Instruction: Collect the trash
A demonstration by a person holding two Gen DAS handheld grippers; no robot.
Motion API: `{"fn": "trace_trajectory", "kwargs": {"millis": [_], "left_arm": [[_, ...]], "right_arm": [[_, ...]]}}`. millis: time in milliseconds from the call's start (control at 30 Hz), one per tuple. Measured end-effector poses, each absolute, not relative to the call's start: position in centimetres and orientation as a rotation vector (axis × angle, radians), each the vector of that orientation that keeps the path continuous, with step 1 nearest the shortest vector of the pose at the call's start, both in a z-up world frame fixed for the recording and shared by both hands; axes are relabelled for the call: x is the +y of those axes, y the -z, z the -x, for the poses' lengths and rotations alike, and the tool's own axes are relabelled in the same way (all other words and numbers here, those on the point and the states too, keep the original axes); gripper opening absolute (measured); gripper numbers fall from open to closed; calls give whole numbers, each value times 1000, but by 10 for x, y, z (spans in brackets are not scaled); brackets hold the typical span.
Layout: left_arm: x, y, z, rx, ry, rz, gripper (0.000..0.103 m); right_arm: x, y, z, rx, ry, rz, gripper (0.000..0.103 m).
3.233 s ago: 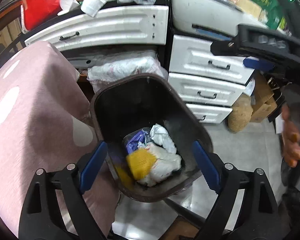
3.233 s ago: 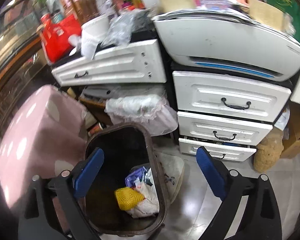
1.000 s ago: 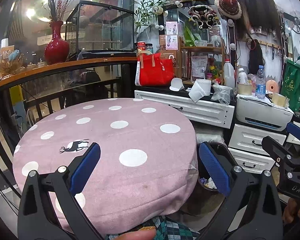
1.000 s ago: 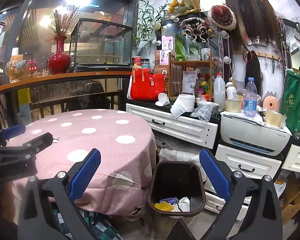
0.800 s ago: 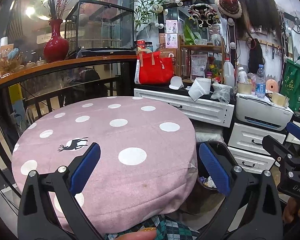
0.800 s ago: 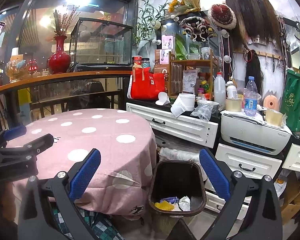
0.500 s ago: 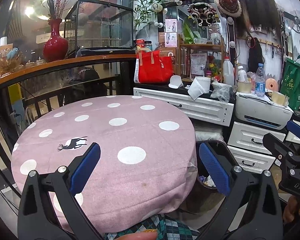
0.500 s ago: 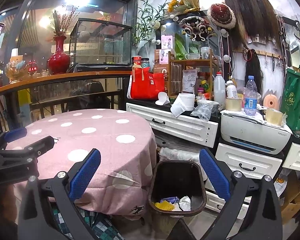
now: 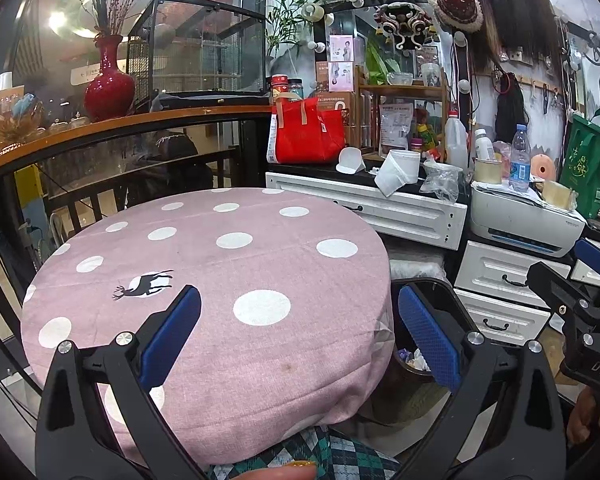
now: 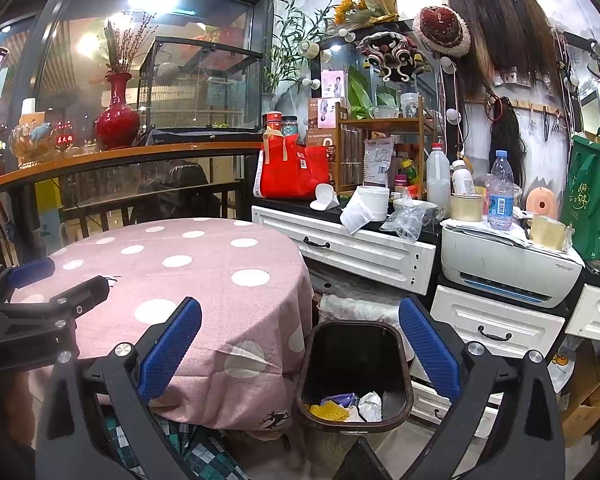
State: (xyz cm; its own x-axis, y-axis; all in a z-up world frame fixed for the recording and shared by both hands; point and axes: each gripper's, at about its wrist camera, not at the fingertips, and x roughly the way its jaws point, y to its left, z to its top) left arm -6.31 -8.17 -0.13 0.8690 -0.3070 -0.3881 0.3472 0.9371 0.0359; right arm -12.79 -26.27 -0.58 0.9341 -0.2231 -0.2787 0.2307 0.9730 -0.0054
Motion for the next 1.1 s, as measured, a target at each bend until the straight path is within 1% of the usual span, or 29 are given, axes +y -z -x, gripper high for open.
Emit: {"fn": "trace_trajectory", "kwargs": {"millis": [1100], "left_arm": [[-85, 6, 61, 417, 353, -115, 97]], "right_arm": [[-262, 8, 128, 287, 235, -33, 98]]}}
